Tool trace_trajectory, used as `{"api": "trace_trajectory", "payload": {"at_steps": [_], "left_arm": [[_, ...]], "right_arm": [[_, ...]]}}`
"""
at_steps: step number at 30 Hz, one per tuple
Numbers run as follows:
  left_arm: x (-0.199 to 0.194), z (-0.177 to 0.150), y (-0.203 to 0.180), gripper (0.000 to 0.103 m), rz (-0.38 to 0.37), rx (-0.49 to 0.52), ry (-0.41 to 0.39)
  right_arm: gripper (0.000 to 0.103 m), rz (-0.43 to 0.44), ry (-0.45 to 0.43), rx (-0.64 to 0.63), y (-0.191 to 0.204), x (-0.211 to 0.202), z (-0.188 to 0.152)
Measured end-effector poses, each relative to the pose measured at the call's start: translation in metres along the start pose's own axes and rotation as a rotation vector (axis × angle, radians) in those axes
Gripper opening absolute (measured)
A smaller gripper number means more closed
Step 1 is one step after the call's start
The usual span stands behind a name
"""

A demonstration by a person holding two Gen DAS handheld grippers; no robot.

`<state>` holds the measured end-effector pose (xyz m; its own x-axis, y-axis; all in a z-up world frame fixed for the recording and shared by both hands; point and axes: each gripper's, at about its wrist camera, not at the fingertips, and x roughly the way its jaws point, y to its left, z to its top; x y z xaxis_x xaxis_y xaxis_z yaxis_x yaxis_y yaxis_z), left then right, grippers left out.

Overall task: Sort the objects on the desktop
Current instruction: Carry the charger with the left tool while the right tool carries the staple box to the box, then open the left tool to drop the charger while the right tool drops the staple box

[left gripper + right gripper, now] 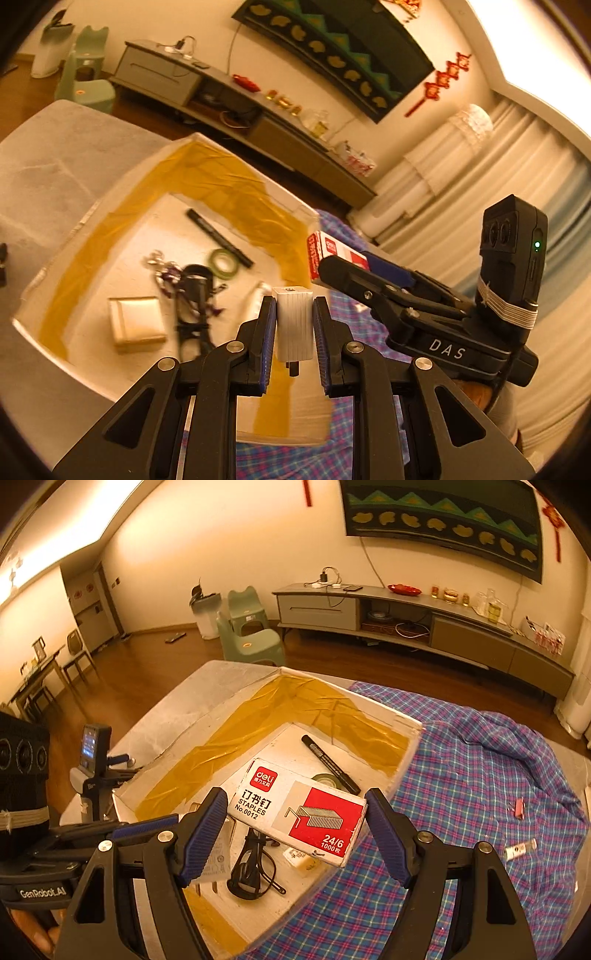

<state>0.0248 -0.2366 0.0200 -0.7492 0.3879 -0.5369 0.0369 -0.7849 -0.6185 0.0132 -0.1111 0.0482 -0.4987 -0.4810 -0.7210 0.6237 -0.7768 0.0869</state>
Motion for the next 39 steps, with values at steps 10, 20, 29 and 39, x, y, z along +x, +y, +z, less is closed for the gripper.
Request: {"api": "trace_trajectory", "payload": {"at_steps": [10, 20, 29, 39], "left_arm": [[0.005, 0.026, 0.053, 0.020, -0.002, -0.122, 0.021], [0.037, 0.039, 0.081, 0.020, 0.128, -0.174, 0.048], [0.051, 0.047, 0.089, 0.021, 0.190, -0.182, 0.043], [0.046, 0.046, 0.088, 0.028, 0.227, -0.183, 0.029]], "right_arm": [[0.077, 0.001, 0.091, -0.040, 0.008, 0.040, 0.014], [0.077, -0.016, 0.224, -0.094, 0.013, 0.099, 0.034], [0.077, -0.048, 0.358, -0.090, 0.013, 0.160, 0.056], [0.078, -0.089, 0.386, -0.067, 0.007, 0.179, 0.070]]}}
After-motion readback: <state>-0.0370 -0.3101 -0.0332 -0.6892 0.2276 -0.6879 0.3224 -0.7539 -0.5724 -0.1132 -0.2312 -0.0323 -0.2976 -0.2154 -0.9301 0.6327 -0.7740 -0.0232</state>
